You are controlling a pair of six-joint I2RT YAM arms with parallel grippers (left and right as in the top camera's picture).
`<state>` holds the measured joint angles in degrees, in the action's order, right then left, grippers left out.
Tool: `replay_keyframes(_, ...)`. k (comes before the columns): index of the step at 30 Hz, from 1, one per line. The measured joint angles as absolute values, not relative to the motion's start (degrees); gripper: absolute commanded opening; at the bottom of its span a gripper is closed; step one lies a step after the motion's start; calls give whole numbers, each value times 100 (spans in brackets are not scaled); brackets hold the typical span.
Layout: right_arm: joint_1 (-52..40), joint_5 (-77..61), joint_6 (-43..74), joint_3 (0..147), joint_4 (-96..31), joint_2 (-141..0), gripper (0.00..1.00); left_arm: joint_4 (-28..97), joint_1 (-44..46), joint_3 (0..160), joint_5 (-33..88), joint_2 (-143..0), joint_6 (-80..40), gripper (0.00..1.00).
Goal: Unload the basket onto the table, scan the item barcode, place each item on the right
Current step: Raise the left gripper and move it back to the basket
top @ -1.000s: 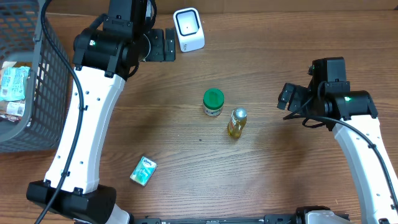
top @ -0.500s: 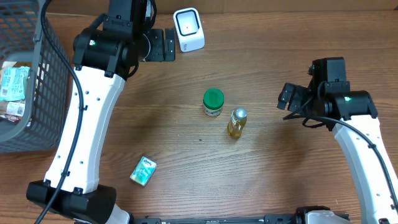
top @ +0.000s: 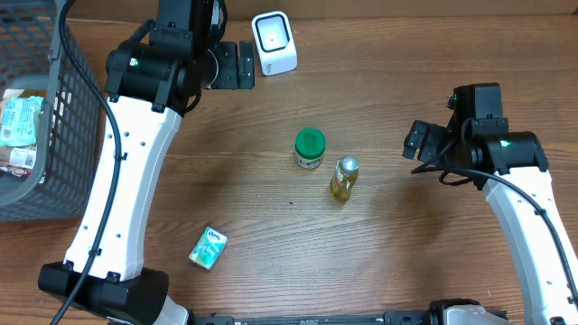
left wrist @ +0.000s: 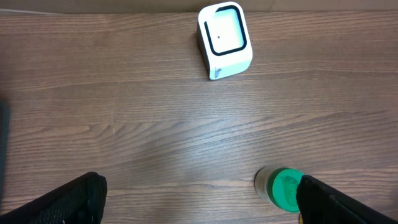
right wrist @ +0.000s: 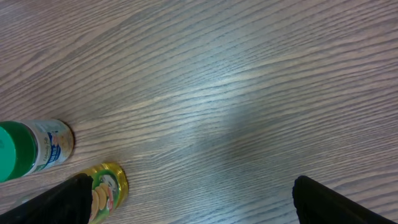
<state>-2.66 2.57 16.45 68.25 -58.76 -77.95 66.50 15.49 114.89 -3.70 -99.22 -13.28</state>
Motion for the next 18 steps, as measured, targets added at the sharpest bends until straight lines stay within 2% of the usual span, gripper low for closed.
replay_keyframes(11, -266, 257, 1645, 6825, -5874, -7795, 100, 6617, 1549, 11489, -370, -9922, -1328, 100)
replay_keyframes(16, -266, 255, 1645, 6825, -5874, -7795, 100, 5815, 1549, 11483, -364, -9922, -1328, 100)
replay_keyframes(18, -266, 257, 1643, 6825, -5874, -7795, 100, 5850, 1549, 11483, -344, -9922, -1306, 81)
